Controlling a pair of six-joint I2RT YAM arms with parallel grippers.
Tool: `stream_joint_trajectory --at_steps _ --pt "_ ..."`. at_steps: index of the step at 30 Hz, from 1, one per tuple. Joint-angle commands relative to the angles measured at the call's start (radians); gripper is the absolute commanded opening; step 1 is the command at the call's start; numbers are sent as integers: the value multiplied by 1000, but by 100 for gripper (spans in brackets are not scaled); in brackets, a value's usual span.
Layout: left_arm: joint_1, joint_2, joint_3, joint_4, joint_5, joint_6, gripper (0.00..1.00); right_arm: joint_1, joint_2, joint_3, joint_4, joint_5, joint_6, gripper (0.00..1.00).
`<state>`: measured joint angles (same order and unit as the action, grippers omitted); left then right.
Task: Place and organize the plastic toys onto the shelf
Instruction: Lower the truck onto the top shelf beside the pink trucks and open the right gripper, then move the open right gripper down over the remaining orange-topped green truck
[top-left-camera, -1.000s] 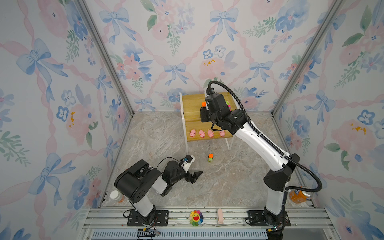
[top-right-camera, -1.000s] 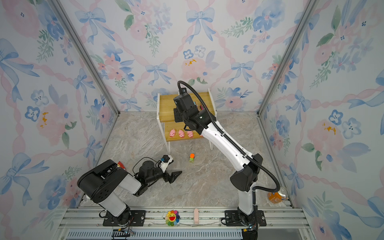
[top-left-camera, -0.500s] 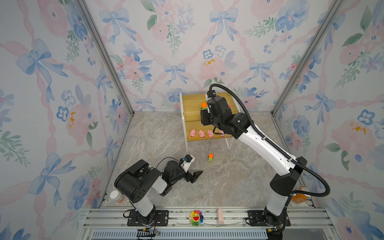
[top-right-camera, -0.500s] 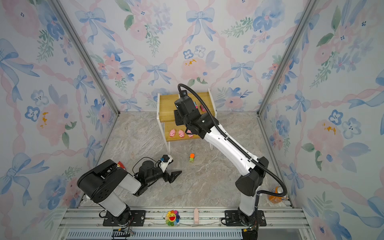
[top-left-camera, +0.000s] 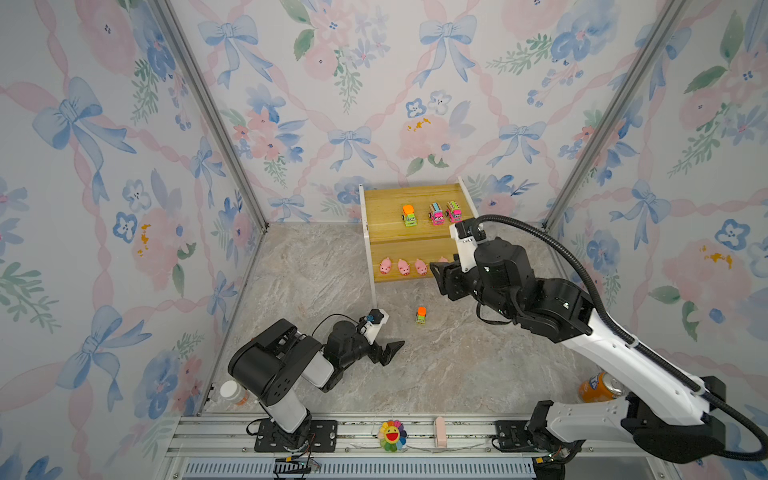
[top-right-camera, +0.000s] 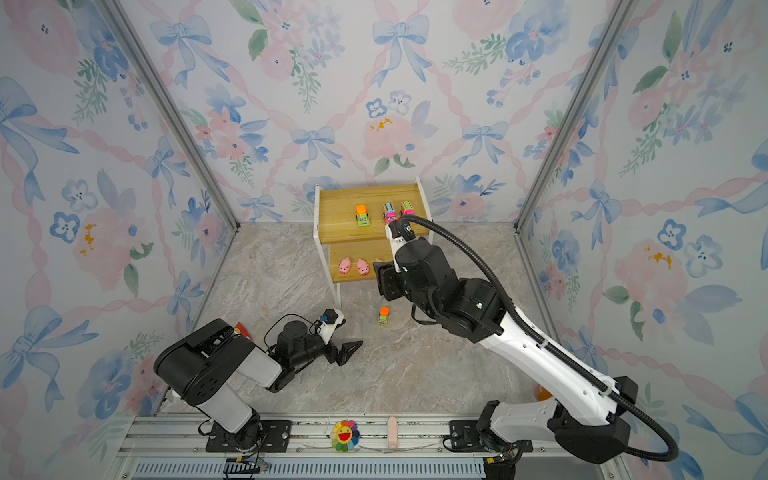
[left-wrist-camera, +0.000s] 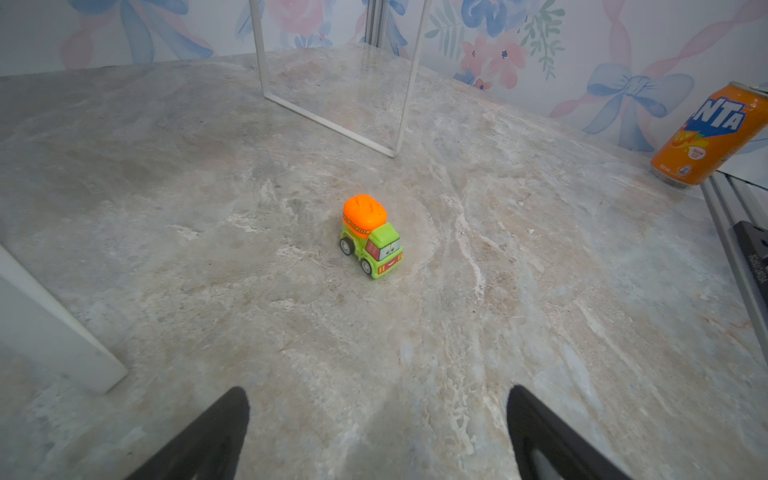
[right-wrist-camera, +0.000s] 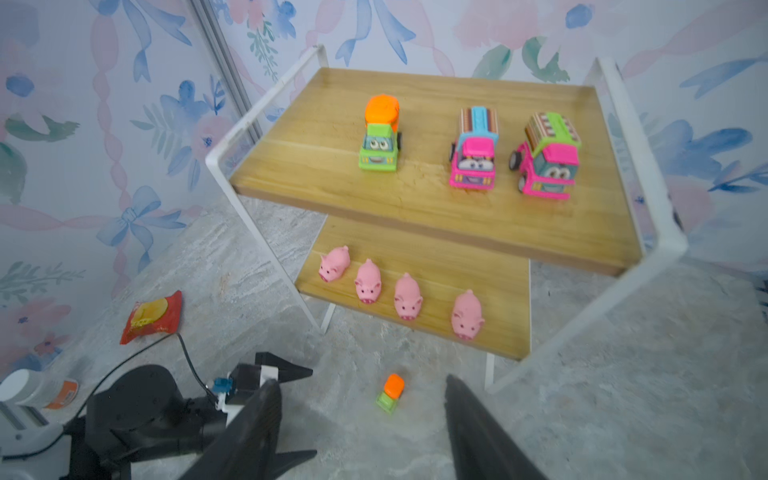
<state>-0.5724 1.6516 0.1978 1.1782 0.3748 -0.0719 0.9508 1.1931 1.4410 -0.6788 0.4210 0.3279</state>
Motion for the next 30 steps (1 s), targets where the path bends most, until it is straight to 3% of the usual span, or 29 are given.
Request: stream_joint_trajectory --at_steps 1,5,8,20,30 --pt "9 -18 -12 -9 3 4 98 2 -57 -263 75 40 133 65" --pt "11 -21 -8 -9 12 -11 98 13 -41 -494 179 24 214 66" --pt "10 -27 -8 -9 11 -17 98 19 28 -549 263 -3 207 68" --pt "11 -39 -17 -23 -18 -31 98 -36 326 -508 437 -82 209 73" --pt "15 -35 -13 -35 -17 -27 98 -40 518 -456 524 -64 221 74"
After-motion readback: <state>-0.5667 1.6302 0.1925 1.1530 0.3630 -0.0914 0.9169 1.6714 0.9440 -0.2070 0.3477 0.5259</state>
